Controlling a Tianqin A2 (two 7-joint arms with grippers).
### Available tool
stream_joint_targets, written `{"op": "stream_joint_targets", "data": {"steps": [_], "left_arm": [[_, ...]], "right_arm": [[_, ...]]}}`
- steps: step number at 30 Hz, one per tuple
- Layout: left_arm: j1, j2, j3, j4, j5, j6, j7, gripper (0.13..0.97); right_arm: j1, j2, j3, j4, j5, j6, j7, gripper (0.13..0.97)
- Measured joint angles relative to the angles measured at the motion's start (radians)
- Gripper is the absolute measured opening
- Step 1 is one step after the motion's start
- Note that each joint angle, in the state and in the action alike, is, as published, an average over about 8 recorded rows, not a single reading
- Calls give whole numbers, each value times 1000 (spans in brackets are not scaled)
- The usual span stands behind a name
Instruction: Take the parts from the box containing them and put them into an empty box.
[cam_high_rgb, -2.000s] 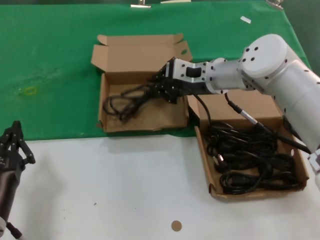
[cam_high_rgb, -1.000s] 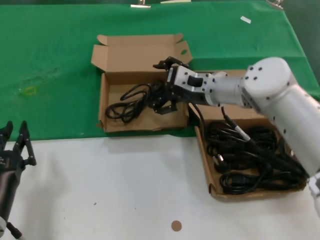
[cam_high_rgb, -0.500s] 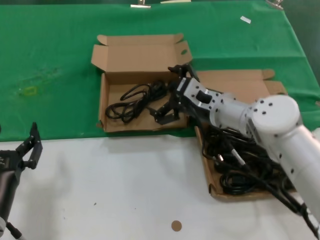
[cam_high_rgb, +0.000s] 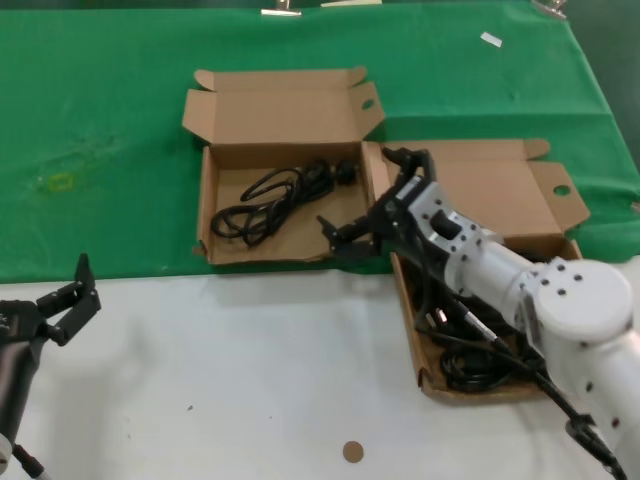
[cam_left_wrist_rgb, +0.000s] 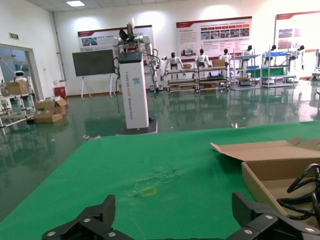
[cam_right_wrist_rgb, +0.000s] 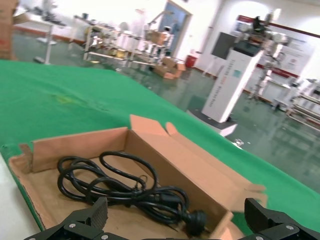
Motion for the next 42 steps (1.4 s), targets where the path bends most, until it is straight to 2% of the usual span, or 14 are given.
{"op": "stream_joint_targets", "data": {"steps": [2,11,20,33,42], "left_arm": [[0,0,0,0,0,0,0,747],[0,0,0,0,0,0,0,889],[0,0,0,0,0,0,0,958],[0,0,0,0,0,0,0,966],[0,0,0,0,0,0,0,966]], "right_arm": [[-31,4,13,30,11,19,10,958],[-173,21,71,167,63,105,58,966],[-314,38,130,305,114,191,105,966],[-512,62,212,496,186,311,171,966],[-546,67,226,530,199,332,182,966]]}}
